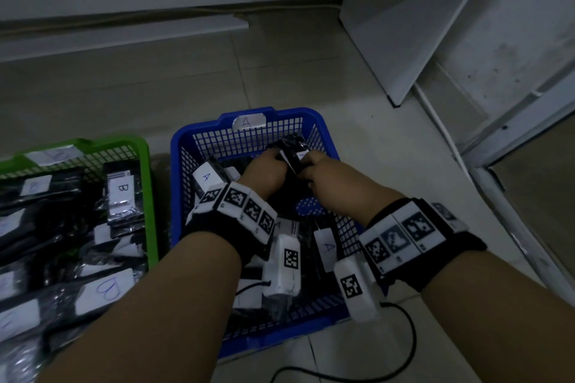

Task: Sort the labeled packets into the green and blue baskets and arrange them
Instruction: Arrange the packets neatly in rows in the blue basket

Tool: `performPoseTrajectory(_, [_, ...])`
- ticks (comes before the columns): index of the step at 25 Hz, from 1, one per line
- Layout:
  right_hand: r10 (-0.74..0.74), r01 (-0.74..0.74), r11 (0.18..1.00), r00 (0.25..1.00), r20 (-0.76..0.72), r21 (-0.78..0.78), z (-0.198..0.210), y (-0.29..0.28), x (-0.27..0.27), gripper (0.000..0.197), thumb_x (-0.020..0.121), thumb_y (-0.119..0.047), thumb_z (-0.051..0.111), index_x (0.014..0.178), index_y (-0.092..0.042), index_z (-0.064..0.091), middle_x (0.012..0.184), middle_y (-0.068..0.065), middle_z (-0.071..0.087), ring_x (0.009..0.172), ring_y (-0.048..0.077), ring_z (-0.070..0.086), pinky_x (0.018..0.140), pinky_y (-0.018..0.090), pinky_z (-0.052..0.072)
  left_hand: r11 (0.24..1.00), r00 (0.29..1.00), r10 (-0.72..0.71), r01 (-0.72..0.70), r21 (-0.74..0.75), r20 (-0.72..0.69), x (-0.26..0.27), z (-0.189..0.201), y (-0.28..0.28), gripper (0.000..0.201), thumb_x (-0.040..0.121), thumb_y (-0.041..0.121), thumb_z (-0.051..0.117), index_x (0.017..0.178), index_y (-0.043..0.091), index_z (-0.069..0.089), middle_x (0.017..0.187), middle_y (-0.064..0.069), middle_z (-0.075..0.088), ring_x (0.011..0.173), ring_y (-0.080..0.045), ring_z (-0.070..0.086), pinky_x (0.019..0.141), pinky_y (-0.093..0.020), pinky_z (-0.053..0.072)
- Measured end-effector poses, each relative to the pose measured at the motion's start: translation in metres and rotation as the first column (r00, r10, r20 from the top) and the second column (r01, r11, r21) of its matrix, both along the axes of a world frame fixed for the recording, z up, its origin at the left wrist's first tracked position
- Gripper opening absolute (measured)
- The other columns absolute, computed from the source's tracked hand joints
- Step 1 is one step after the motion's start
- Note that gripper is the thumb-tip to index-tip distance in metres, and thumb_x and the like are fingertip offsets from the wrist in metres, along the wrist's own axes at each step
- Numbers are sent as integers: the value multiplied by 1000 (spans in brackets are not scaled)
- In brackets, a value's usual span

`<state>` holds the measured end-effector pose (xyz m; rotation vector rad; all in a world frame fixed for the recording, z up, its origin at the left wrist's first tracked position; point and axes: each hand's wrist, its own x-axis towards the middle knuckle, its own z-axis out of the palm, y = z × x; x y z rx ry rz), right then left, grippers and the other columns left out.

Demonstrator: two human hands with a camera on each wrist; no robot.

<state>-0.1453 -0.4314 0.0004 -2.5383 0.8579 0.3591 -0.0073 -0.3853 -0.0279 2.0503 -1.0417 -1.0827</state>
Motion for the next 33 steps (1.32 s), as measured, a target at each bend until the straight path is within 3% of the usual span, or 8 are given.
performPoseTrajectory(5, [59,-50,993,995,82,-106,5,1,-5,42,95,-3,45,136,-4,47,147,14,37,133,30,36,106,22,22,999,998,-35,33,-23,-57,-3,-1,1,43,92,-2,41,133,5,48,132,-17,53,119,-31,51,97,-29,41])
performPoseTrajectory(8, [-189,277,932,922,337,-233,7,-1,-18,48,82,0,56,129,-9,55,146,18,34,132,38,32,106,41,33,999,996,-32,32,-6,-83,-4,-3,-3,38,94,4,42,131,4,50,132,-17,53,120,-33,50,104,-37,40])
performPoseTrajectory(11, [-414,399,910,867,278,113,3,1,-26,70,87,-2,52,148,-14,22,150,13,28,133,31,36,106,35,33,997,997,62,-60,58,-40,-7,-8,-8,36,91,13,45,125,3,55,130,-20,54,118,-36,51,101,-42,44])
performPoseTrajectory(13, [-405,379,913,882,240,148,0,2,-27,78,89,-2,50,152,-15,6,156,8,19,140,24,29,111,30,26,994,996,84,-82,67,-39,-8,-7,-8,37,90,13,46,123,1,56,128,-22,54,118,-37,52,100,-46,44])
performPoseTrajectory(20, [-413,363,907,862,293,212,-5,3,-31,73,93,-2,44,152,-17,4,160,2,9,144,17,18,113,23,15,944,850,302,-329,12,-432,-4,-9,0,22,87,-7,47,102,1,61,106,-19,62,99,-31,59,93,-39,48])
performPoseTrajectory(22, [-393,343,916,870,296,209,-9,5,-29,73,94,-1,43,152,-17,2,160,2,7,145,16,18,113,23,16,944,866,302,-330,-3,-398,-1,-10,-4,19,83,0,58,102,-1,60,98,-17,65,94,-30,61,92,-39,50])
performPoseTrajectory(26, [-363,314,929,880,308,197,-14,4,-29,77,92,-1,46,152,-15,0,160,3,7,144,19,20,114,29,21,965,947,258,-260,12,-192,7,-34,-16,66,62,16,74,122,1,49,116,-17,60,105,-28,59,97,-45,49])
performPoseTrajectory(33, [-357,309,931,878,320,192,-22,3,-28,81,91,1,47,152,-18,-3,160,1,5,144,18,20,117,34,23,977,977,211,-212,30,30,-2,-20,-17,46,81,5,65,120,14,44,121,-13,56,114,-29,54,101,-37,44])
